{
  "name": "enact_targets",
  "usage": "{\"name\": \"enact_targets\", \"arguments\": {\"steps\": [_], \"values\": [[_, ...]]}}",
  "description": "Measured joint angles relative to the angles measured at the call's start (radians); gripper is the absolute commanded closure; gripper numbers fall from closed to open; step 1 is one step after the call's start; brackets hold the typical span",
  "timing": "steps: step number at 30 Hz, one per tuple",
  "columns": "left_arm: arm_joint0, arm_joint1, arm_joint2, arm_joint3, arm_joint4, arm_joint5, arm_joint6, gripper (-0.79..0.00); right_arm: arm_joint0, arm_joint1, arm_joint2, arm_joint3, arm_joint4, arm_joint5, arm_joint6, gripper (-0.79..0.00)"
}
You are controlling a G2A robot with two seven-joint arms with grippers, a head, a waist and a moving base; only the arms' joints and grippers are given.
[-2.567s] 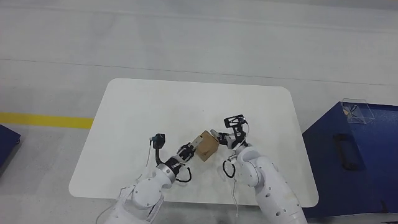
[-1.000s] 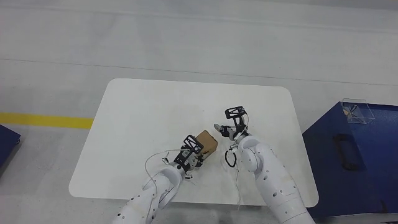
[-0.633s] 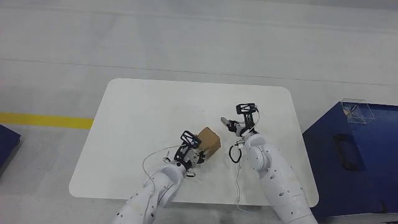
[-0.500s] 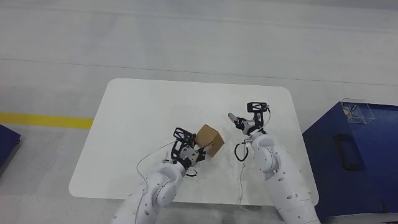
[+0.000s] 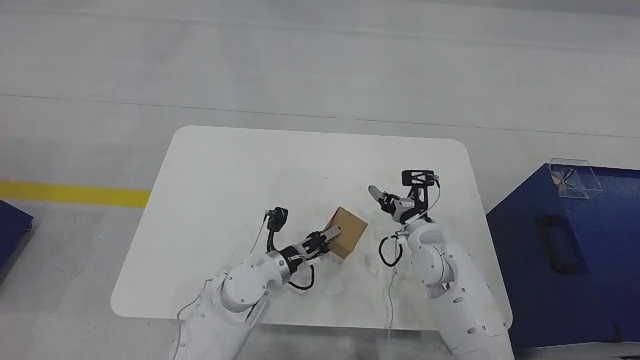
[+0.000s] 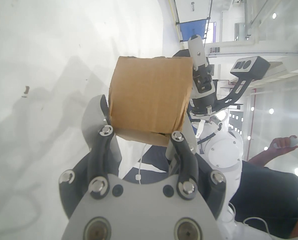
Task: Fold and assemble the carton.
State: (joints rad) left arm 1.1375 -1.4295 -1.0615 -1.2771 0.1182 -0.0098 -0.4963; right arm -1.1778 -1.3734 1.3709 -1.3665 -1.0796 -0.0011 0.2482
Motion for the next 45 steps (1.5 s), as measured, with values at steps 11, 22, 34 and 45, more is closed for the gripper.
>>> {"name": "enact_targets", "arguments": {"steps": [11, 22, 34, 45], "values": [[-0.001, 0.005, -0.030, 0.012, -0.018, 0.104, 0.012, -0.785, 0.002, 0.000, -0.007, 0.008, 0.003, -0.003, 0.004, -0.785], [0.124, 0.039, -0.131, -0.228, 0.102, 0.032, 0.154, 0.000, 0.002, 0.000, -0.007, 0.008, 0.003, -0.003, 0.004, -0.785], [0.146, 0.033, 0.072, -0.236, 0.716, -0.074, 0.403, 0.000, 0.002, 0.000, -0.007, 0.008, 0.003, -0.003, 0.004, -0.785], [0.079, 0.011, 0.135, -0.129, 0.775, 0.018, 0.344, 0.000, 0.002, 0.000, -0.007, 0.008, 0.003, -0.003, 0.004, -0.785]]}}
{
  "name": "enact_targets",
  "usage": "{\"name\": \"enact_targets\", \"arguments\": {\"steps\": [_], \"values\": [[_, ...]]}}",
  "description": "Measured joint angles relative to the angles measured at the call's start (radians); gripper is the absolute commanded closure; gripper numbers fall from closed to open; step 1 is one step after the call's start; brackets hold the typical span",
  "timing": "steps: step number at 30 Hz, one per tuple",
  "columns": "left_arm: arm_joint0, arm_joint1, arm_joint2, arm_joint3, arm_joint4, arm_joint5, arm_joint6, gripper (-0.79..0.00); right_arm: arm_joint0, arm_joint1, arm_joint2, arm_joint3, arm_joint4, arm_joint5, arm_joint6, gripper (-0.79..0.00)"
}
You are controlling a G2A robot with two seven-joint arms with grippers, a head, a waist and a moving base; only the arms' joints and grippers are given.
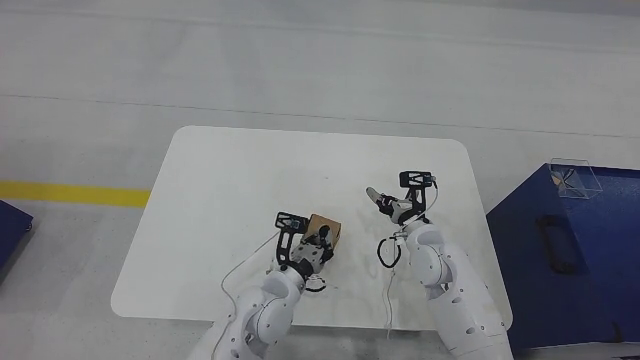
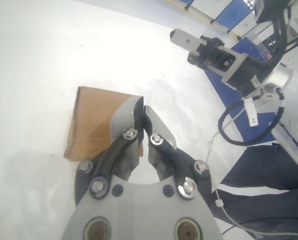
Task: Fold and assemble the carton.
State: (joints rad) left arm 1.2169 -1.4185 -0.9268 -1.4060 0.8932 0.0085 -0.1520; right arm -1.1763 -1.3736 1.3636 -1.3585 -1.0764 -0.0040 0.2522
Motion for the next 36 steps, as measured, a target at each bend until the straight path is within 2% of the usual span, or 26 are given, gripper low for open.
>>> {"name": "enact_targets", "arguments": {"steps": [3, 8, 13, 19, 25, 28, 35, 36], "values": [[-0.011, -0.004, 0.006, 0.011, 0.005, 0.015, -0.003, 0.000, 0.000, 0.000, 0.000, 0.000, 0.000, 0.000, 0.000, -0.785], [0.013, -0.006, -0.012, -0.010, -0.032, -0.028, 0.076, 0.000, 0.000, 0.000, 0.000, 0.000, 0.000, 0.000, 0.000, -0.785], [-0.011, -0.012, -0.004, 0.031, -0.018, 0.035, 0.002, 0.000, 0.000, 0.000, 0.000, 0.000, 0.000, 0.000, 0.000, -0.785], [0.000, -0.016, -0.011, 0.014, -0.052, -0.013, 0.074, 0.000, 0.000, 0.000, 0.000, 0.000, 0.000, 0.000, 0.000, -0.785], [-0.019, -0.022, -0.003, 0.051, -0.024, 0.028, 0.029, 0.000, 0.000, 0.000, 0.000, 0.000, 0.000, 0.000, 0.000, -0.785], [-0.008, -0.024, -0.008, 0.023, -0.043, 0.002, 0.090, 0.000, 0.000, 0.000, 0.000, 0.000, 0.000, 0.000, 0.000, -0.785], [0.125, -0.005, -0.067, -0.133, -0.012, -0.183, 0.370, 0.000, 0.000, 0.000, 0.000, 0.000, 0.000, 0.000, 0.000, -0.785], [0.143, -0.002, -0.073, -0.148, 0.001, -0.203, 0.404, -0.323, 0.000, 0.000, 0.000, 0.000, 0.000, 0.000, 0.000, -0.785]]}}
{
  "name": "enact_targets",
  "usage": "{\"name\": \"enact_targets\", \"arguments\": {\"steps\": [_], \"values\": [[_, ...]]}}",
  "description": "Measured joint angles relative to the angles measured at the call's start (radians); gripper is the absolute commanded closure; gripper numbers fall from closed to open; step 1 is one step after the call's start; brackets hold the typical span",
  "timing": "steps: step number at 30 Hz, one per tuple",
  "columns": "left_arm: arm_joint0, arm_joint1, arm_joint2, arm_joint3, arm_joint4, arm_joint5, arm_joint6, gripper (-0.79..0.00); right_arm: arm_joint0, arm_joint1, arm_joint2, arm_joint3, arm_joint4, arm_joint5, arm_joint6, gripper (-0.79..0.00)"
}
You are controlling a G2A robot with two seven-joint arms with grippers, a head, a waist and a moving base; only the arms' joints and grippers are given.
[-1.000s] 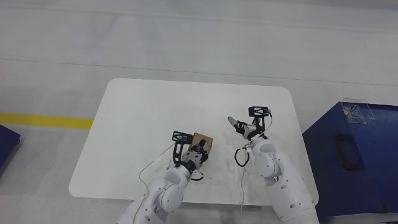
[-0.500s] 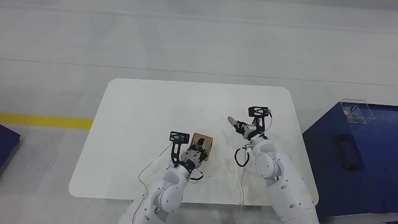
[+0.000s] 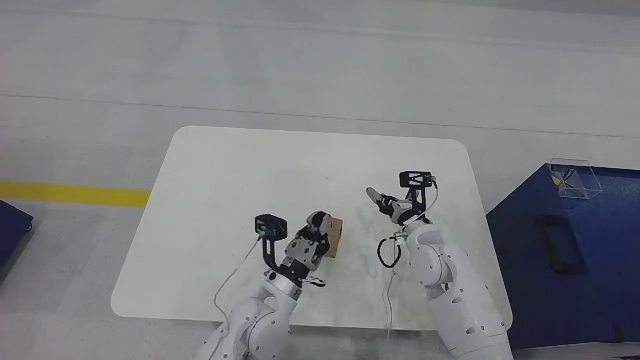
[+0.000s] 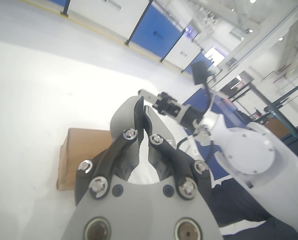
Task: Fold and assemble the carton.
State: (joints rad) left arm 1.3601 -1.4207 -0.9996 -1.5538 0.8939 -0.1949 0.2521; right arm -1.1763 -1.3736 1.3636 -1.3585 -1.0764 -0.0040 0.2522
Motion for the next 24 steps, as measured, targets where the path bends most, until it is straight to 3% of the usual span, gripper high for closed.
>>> {"name": "enact_targets", "arguments": {"steps": [1, 2, 4, 11, 17, 20, 24], "values": [[0.012, 0.002, -0.003, -0.008, 0.009, -0.012, 0.026, -0.785, 0.000, 0.000, 0.000, 0.000, 0.000, 0.000, 0.000, -0.785], [0.016, 0.002, -0.004, -0.010, 0.012, -0.016, 0.037, -0.003, 0.000, 0.000, 0.000, 0.000, 0.000, 0.000, 0.000, -0.785], [0.014, 0.002, -0.003, -0.009, 0.012, -0.014, 0.033, -0.017, 0.000, 0.000, 0.000, 0.000, 0.000, 0.000, 0.000, -0.784], [0.014, 0.002, -0.003, -0.008, 0.011, -0.013, 0.030, -0.467, 0.000, 0.000, 0.000, 0.000, 0.000, 0.000, 0.000, -0.785], [0.014, 0.002, -0.003, -0.008, 0.011, -0.013, 0.030, -0.718, 0.000, 0.000, 0.000, 0.000, 0.000, 0.000, 0.000, -0.785], [0.014, 0.002, -0.003, -0.008, 0.011, -0.013, 0.030, -0.771, 0.000, 0.000, 0.000, 0.000, 0.000, 0.000, 0.000, -0.784], [0.014, 0.002, -0.003, -0.008, 0.011, -0.013, 0.030, -0.784, 0.000, 0.000, 0.000, 0.000, 0.000, 0.000, 0.000, -0.784]]}}
